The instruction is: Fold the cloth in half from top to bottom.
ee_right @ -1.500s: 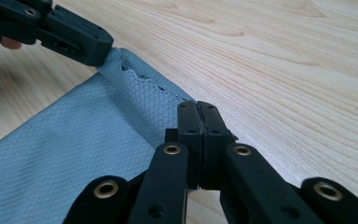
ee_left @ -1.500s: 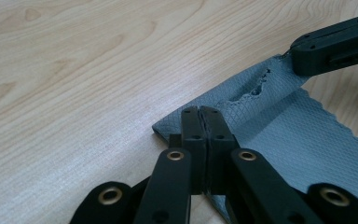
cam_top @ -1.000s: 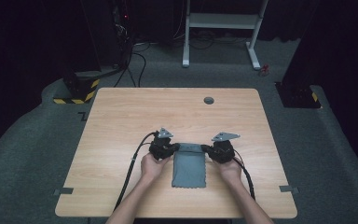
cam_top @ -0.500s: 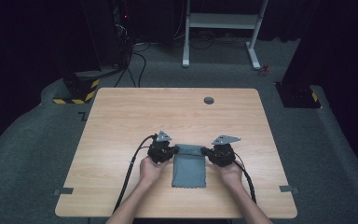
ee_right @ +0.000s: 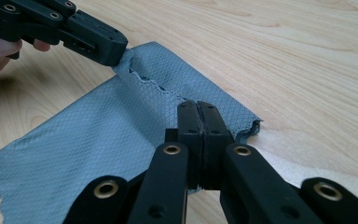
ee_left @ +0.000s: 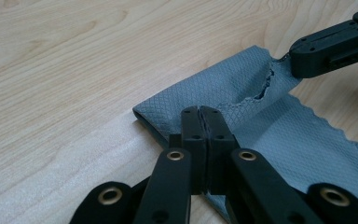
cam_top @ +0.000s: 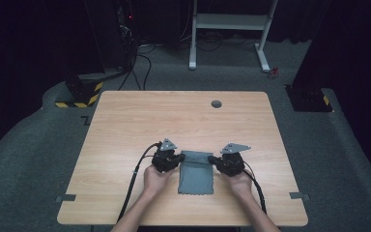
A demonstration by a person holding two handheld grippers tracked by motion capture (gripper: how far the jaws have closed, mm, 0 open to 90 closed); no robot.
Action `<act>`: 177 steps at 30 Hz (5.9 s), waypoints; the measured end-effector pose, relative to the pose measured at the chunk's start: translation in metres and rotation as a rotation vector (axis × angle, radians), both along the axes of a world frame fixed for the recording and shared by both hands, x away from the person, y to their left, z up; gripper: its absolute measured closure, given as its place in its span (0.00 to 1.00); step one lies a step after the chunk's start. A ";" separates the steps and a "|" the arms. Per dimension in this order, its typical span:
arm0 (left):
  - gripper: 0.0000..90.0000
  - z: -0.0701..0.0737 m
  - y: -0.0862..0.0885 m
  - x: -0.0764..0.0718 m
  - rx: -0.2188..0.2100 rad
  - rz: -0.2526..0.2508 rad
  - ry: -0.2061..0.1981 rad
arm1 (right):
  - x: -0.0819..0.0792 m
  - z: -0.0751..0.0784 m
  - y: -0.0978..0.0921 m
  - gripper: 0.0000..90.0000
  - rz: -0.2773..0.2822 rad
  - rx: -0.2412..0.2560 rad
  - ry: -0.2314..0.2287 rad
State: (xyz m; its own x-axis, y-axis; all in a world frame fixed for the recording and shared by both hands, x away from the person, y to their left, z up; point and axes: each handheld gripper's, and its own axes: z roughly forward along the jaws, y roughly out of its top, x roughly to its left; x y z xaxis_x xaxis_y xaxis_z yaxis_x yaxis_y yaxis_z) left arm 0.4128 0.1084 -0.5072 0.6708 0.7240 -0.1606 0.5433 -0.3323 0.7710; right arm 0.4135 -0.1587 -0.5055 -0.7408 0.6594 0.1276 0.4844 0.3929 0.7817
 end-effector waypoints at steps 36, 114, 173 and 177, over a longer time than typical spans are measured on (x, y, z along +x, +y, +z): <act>0.99 -0.004 0.003 -0.029 -0.016 -0.044 -0.031 | -0.027 -0.005 -0.006 0.99 0.048 0.028 0.007; 0.98 -0.017 0.004 -0.080 -0.010 -0.122 -0.023 | -0.075 -0.015 -0.011 0.99 0.129 -0.011 0.019; 0.72 -0.011 0.002 -0.095 0.162 -0.173 -0.067 | -0.090 -0.016 -0.004 0.76 0.137 -0.101 -0.023; 0.65 -0.009 0.007 -0.095 0.157 -0.168 -0.040 | -0.089 -0.014 -0.007 0.74 0.117 -0.097 -0.015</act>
